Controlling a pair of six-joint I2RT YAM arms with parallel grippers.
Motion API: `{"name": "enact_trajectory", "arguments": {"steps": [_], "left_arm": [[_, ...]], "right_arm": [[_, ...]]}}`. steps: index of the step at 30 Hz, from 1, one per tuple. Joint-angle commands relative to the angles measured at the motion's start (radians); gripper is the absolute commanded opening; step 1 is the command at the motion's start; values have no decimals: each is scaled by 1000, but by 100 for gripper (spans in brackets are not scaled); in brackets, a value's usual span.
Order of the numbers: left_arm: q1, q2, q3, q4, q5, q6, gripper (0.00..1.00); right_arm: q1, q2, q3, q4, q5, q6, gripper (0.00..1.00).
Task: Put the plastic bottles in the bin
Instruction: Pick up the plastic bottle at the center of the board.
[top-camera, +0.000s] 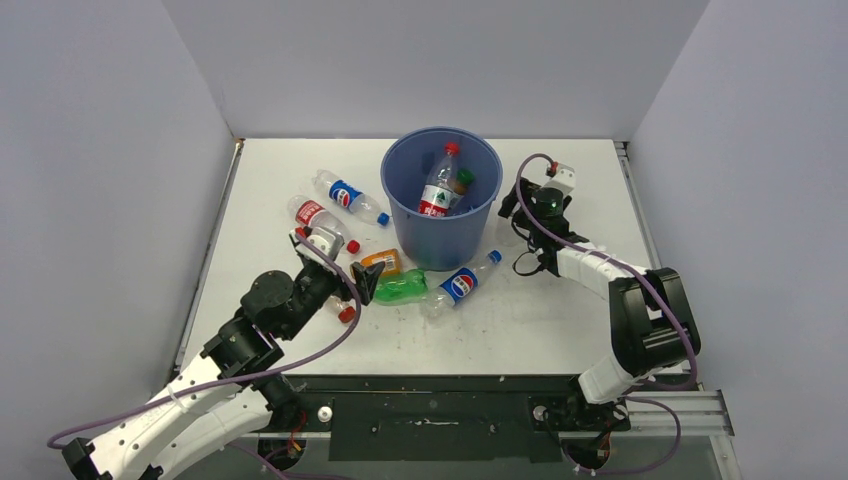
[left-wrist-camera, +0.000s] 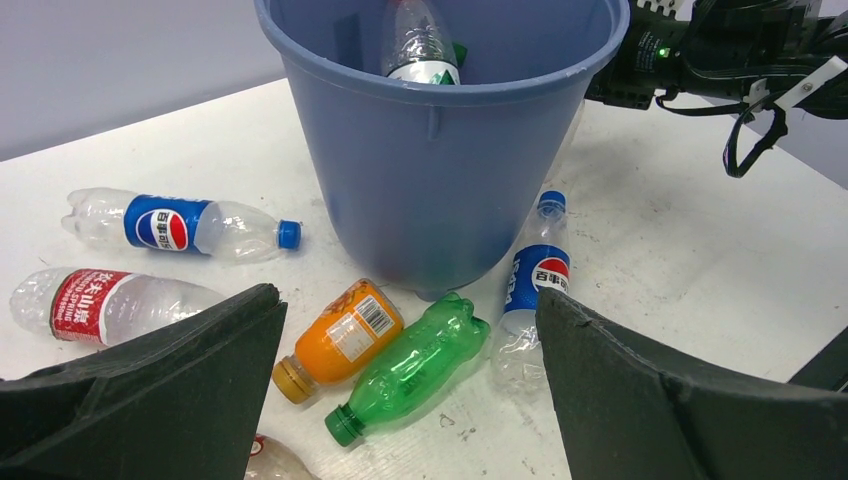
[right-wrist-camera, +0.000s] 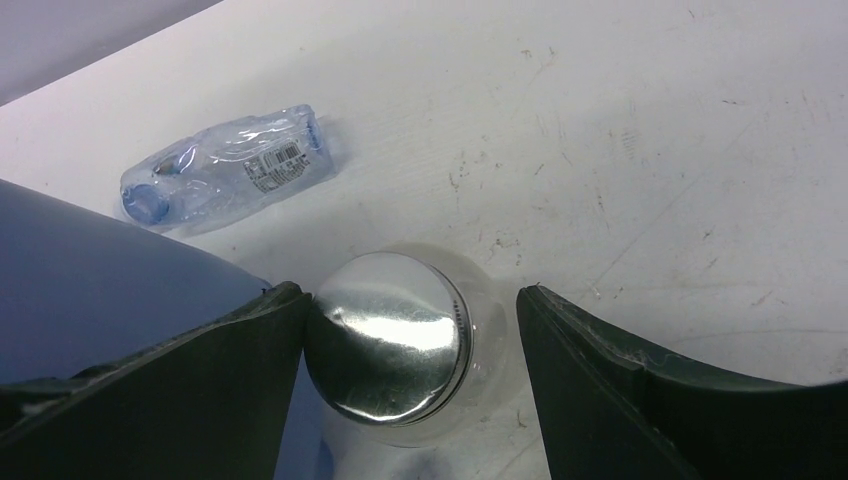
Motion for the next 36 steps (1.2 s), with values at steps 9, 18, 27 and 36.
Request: {"name": "enact_trajectory", "arguments": {"steps": [9, 18, 27, 36], "left_arm": [[-5, 4, 57, 12, 24, 7, 96], [-5, 7, 61, 8, 29, 6, 96], [-6, 2, 61, 7, 32, 4, 96], [-5, 5, 61, 8, 33, 3, 96]], "right_arm": [[3, -29, 41, -44, 89, -63, 86], [41, -26, 67, -86, 164, -118, 69], [52, -32, 64, -101, 186, -134, 39], [52, -122, 76, -168, 226, -108, 29]]}}
